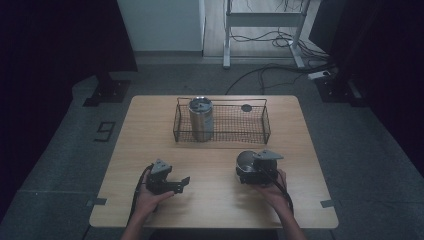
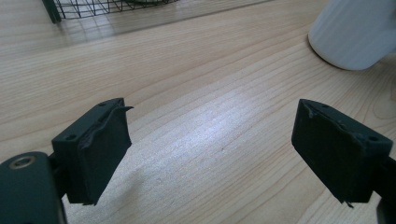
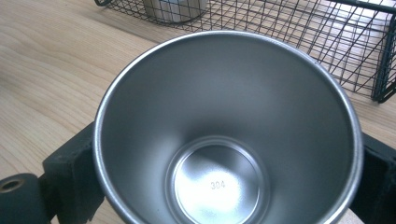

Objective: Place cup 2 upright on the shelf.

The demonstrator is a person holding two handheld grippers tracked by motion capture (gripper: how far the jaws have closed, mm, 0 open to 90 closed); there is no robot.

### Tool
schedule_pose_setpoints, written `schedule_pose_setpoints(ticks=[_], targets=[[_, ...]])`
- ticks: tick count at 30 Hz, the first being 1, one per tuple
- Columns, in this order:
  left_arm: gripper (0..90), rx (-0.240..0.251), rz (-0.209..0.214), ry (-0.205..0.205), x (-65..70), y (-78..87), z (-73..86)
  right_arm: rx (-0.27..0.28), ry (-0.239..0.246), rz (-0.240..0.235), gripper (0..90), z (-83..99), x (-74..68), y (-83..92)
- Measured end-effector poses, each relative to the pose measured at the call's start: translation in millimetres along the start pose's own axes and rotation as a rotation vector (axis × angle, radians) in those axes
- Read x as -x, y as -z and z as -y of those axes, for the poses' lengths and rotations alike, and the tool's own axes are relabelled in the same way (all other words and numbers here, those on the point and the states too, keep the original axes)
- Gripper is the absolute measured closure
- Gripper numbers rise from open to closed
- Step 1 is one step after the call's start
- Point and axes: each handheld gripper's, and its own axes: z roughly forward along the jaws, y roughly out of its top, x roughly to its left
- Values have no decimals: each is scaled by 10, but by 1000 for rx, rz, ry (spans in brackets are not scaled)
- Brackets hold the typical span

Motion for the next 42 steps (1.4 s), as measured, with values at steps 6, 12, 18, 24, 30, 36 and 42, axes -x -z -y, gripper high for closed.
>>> schedule_pose_setpoints(ticks=[6,12,18,24,30,36,42], targets=[[115,-4,-1,-3,2,-2,2,5,14,5,62,0,-7,4],[116,-1,-1,-4,11,-8,8,14,39,5,67,5,-7,12],[122,16,-4,-10,23,13,4,27,3,-7,68,10,40,29],[125,15,-4,-9,17,17,6,31,-9,1,69,14,72,44],[126,12,-5,-7,13,16,10,51,-16,4,69,5,93,90],[127,4,-7,-5,12,15,17,75,-20,-5,69,-42,96,177],[133,9,-4,5,8,18,11,94,-19,-22,69,-99,109,250]])
